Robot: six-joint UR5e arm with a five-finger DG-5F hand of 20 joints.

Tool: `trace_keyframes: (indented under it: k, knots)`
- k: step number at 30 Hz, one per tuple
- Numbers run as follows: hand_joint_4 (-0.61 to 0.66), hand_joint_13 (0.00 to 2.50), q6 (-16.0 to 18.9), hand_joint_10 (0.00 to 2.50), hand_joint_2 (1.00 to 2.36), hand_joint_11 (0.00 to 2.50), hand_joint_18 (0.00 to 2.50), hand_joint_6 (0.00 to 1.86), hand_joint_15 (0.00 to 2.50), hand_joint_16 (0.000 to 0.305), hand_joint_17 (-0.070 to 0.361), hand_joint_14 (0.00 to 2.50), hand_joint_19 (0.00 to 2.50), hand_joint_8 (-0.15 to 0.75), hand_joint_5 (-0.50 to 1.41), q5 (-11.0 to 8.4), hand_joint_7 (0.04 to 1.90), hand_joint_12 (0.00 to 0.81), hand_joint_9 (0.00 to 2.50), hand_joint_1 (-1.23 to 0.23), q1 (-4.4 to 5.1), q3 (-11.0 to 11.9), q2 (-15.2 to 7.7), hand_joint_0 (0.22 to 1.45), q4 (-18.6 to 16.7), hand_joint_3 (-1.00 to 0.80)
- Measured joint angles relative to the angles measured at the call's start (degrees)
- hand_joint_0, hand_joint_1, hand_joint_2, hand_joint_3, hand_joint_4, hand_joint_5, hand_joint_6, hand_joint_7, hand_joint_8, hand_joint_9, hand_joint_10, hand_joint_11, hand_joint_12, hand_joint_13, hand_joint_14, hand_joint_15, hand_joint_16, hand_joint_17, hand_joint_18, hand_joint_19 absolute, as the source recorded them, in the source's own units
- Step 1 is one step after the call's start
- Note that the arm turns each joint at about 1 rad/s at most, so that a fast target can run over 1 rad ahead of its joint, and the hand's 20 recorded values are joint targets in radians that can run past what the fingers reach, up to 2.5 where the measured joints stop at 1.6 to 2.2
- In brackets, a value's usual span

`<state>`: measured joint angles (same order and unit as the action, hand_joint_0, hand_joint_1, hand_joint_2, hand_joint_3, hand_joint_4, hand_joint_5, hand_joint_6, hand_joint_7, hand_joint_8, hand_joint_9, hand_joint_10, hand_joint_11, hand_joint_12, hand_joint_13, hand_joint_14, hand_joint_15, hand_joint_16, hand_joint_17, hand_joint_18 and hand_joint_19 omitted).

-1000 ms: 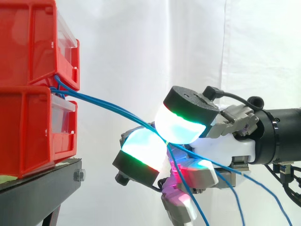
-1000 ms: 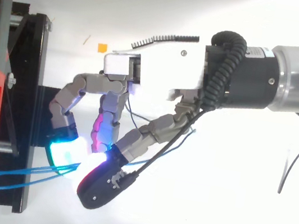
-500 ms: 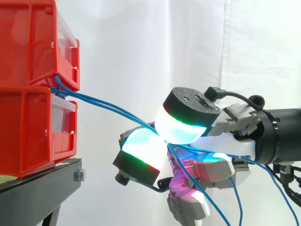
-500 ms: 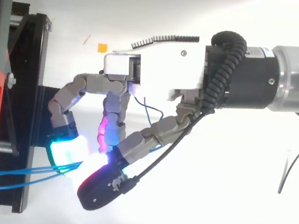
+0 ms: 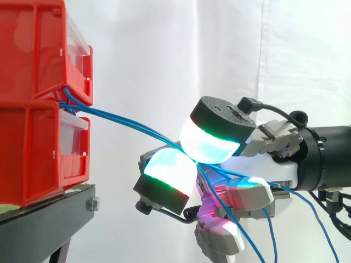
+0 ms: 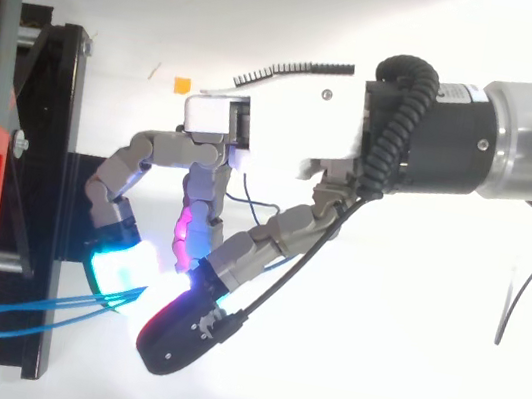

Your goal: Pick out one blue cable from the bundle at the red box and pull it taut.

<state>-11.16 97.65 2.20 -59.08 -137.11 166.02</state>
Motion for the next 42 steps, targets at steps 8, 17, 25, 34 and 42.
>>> trace_keyframes:
  k: [8, 17, 25, 34, 42]
  knots:
    - [0.05, 1.19, 0.0, 0.03, 1.01, 0.82, 0.96, 0.93, 0.66, 0.049, 0.109, 0.02, 0.78, 0.345, -0.11, 0.0, 1.03, 0.409, 1.32, -0.85, 0.0, 0.0, 0.0, 0.73, 0.0, -0.33]
    - [0.02, 1.21, 0.0, 0.03, 1.0, 0.87, 0.96, 0.94, 0.67, 0.048, 0.108, 0.02, 0.75, 0.338, -0.11, 0.0, 0.99, 0.402, 1.37, -0.88, 0.05, 0.01, 0.0, 0.73, 0.0, -0.5]
    - [0.1, 1.22, 0.0, 0.02, 1.0, 0.85, 0.97, 0.93, 0.67, 0.049, 0.11, 0.02, 0.77, 0.337, -0.11, 0.0, 0.9, 0.407, 1.38, -0.82, 0.04, 0.02, 0.0, 0.62, 0.0, -0.5]
    - [0.12, 1.24, 0.03, 0.03, 1.0, 0.82, 1.01, 0.9, 0.68, 0.053, 0.119, 0.02, 0.77, 0.352, -0.12, -0.03, 0.91, 0.43, 1.39, -0.7, 0.04, 0.02, 0.0, 0.54, 0.0, -0.5]
    - [0.09, 1.25, 0.01, 0.02, 1.0, 0.83, 0.99, 0.88, 0.67, 0.05, 0.112, 0.02, 0.8, 0.342, -0.12, 0.0, 0.94, 0.419, 1.42, -0.55, 0.03, 0.04, 0.0, 0.61, 0.0, -0.5]
